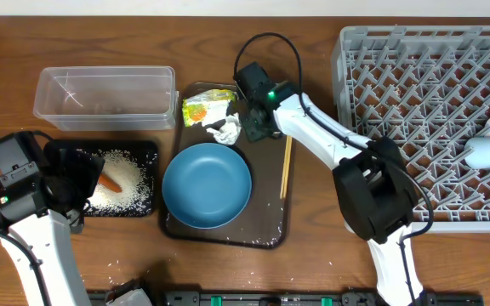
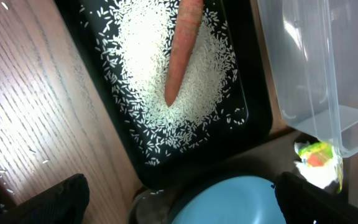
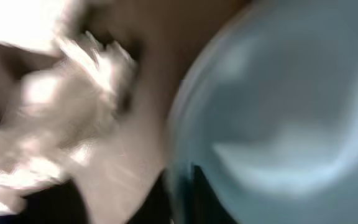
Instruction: Sort waste into correct bins and load items into the dishwasher rack
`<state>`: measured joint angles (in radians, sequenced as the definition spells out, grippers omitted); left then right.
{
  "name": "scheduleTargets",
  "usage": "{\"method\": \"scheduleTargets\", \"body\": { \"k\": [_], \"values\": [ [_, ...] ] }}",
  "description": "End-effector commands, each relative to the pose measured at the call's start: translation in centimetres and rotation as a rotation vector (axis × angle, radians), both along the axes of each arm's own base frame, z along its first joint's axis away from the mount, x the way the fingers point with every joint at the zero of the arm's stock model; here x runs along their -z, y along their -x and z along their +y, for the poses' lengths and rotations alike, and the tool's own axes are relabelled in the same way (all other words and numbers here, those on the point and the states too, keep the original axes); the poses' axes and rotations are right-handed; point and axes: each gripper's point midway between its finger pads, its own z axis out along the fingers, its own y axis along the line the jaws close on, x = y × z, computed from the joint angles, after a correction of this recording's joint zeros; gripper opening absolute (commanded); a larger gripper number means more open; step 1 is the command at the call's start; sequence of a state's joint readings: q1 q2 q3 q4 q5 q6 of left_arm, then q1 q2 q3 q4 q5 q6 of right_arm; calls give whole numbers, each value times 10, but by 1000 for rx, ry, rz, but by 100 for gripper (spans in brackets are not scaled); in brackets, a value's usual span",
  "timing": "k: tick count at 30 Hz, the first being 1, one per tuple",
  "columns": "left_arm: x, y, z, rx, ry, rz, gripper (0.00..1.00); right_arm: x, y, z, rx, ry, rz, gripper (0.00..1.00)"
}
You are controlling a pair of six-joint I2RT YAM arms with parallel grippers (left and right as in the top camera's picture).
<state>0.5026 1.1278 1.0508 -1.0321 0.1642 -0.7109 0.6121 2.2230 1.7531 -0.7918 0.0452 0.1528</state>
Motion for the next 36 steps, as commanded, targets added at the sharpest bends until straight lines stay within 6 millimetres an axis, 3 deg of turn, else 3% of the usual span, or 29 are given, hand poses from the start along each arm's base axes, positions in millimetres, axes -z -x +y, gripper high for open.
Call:
{"method": "scheduleTargets", "body": {
  "k": [1, 3, 8, 11, 14, 17, 23, 29, 36],
  "values": [
    [-6, -1, 5, -19, -18, -6, 97, -23, 0, 6, 18, -17, -7, 1],
    [-6, -1, 5, -18, -18, -7, 97, -51, -6, 9, 29, -41, -35, 1],
    [-6, -1, 5, -18, -17, -6, 97, -151, -30, -3, 64, -132, -175, 1],
    [-6, -1, 5, -18, -17, -7, 97, -206, -47, -33, 128, -183, -266, 1],
    [-6, -1, 5, -19, -18, -6, 97, -234, -61, -77, 199, -230, -299, 1],
    [-6, -1, 5, -18, -17, -6, 97, -242, -75, -121, 219, -369, -250, 1],
    [-6, -1, 5, -19, -18, -7, 97, -236, -99, -216, 274, -769, -131, 1],
    [-6, -1, 5, -18, -17, -6, 97, -229, -104, -310, 377, -991, -124, 1],
    [-6, -1, 5, -18, -17, -6, 97, -226, -91, -378, 482, -1065, -157, 1]
  ]
}}
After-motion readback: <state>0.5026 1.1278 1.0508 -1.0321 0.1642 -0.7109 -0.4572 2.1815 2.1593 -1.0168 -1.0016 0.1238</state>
